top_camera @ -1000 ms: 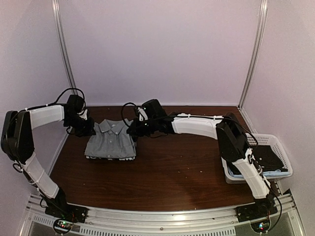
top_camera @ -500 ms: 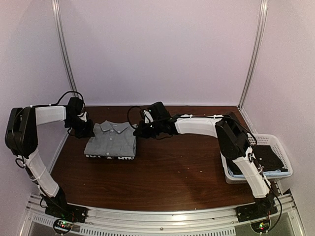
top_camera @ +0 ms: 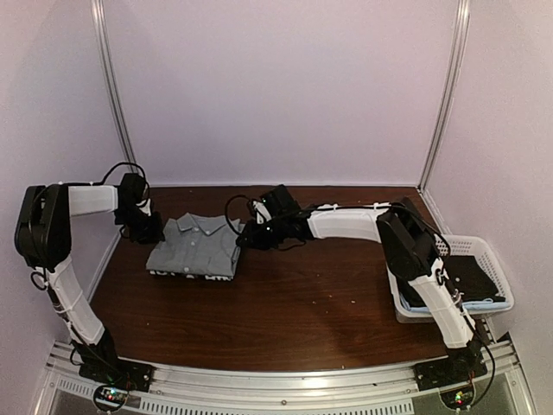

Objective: Fold and stack the long sleeve shirts
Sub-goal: Place the square-folded shirt on the square-folded shirt, then move the square-folded shirt to the corner of the board.

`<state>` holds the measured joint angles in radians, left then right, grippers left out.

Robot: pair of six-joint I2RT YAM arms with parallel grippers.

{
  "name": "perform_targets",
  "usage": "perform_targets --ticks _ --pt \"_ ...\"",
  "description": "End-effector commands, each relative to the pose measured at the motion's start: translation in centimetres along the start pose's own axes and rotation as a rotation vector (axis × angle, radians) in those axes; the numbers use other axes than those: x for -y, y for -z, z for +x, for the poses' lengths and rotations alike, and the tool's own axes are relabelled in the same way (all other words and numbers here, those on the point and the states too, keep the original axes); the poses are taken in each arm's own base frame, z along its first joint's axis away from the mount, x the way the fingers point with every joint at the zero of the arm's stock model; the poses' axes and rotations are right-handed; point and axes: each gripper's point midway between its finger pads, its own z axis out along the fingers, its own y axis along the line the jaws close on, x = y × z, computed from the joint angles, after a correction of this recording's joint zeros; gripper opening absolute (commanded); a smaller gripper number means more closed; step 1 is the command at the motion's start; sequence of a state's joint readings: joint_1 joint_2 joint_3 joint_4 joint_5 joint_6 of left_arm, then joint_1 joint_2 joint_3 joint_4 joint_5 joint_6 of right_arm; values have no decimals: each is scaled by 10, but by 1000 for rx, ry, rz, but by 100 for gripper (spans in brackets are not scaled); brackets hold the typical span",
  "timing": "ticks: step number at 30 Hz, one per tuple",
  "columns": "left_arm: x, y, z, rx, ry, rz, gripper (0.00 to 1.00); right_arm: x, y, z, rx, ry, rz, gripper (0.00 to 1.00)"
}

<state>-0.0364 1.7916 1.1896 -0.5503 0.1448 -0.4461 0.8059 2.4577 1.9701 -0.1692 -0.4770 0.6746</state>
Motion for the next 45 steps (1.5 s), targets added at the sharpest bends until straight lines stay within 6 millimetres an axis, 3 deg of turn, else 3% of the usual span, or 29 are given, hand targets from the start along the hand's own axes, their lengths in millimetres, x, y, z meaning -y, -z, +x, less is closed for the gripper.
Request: perform_targets --ticks 1,4,5,6,9,12,16,17,23,29,34,38,45 --pt "-22 11 -27 82 2 -112 35 -7 24 -12 26 57 33 31" --pt "-29 26 -43 127 -15 -179 52 -9 40 -19 55 94 65 69" --pt "-28 30 -47 138 -19 -181 55 -10 45 -21 61 104 76 96" --pt "-25 34 -50 148 -24 -173 58 -11 52 -26 74 114 88 99" --pt "-9 44 -54 166 -33 -97 66 -16 74 -39 122 150 132 100" --pt "11 51 -51 164 -46 -16 67 -19 97 -51 169 181 180 100" --pt "51 63 -40 174 -105 47 68 -25 126 -66 227 230 231 100" --pt "64 65 -35 173 -124 69 72 -28 134 -70 244 245 238 100" --pt "156 74 16 135 -257 202 76 -36 188 -91 370 300 306 100" --pt "223 79 81 63 -396 325 80 -38 248 -101 509 305 346 100" --pt "250 78 139 -35 -494 401 81 -32 295 -105 640 236 334 100" --pt "249 67 175 -114 -503 417 81 -25 324 -103 701 223 343 100" --pt "242 45 202 -198 -450 416 82 -15 335 -90 704 241 346 100"
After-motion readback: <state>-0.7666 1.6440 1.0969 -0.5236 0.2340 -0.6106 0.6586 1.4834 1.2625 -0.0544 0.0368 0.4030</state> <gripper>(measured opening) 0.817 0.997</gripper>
